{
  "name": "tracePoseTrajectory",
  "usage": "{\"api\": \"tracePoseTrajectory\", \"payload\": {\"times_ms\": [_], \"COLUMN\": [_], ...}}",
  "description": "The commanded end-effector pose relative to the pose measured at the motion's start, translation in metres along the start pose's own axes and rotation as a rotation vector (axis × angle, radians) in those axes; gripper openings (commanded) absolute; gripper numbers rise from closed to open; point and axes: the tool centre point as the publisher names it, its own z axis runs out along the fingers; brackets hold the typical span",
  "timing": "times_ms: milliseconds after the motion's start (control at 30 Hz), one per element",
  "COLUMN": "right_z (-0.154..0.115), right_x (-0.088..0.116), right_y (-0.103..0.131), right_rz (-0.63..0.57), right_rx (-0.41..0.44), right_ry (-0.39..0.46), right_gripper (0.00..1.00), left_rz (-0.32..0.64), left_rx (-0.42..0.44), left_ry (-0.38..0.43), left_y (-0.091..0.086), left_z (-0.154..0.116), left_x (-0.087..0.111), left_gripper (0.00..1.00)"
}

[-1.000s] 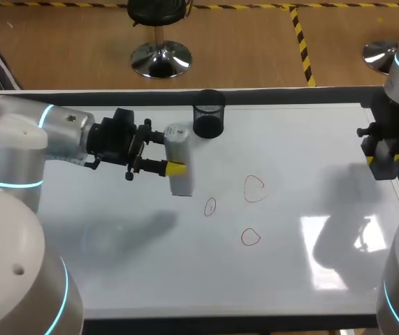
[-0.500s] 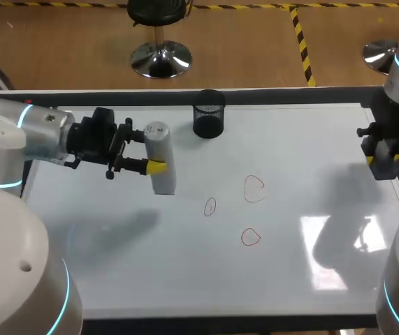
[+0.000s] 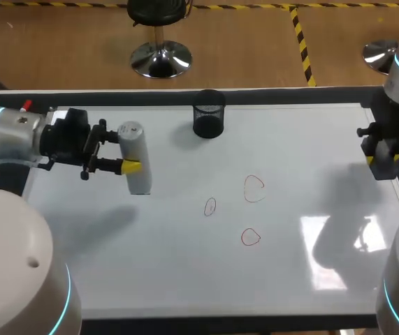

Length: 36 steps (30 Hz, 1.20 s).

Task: Pick up the inspection probe, press it on each red-marked spot on the whiteboard one by one, put down the probe, pick up the eraser, and wipe off all the red marks.

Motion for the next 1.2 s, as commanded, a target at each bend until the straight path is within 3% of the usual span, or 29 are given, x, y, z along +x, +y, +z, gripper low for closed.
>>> {"api": "tracePoseTrajectory", "payload": {"times_ms": [33,433,1200], "right_z": [-0.001,-0.001,-0.001], "right_x": [0.000,0.000,0.000], "right_y": [-0.001,-0.001,-0.001], "right_rz": [-0.001,-0.001,-0.001], "right_rx": [0.000,0.000,0.000], "right_ry": [-0.001,-0.001,-0.001], "right_gripper": [0.00,0.00,0.00], "left_rz": [0.001,0.007,0.002], "left_rx": [-0.005,-0.016,0.010], "left_ry": [-0.015,-0.034,-0.020], "left_y": [-0.003,0.000,0.005], "left_z": [-0.012,-0.037,-0.043], "left_x": [0.010,0.014,0.016], "left_gripper": [0.00,0.00,0.00]}}
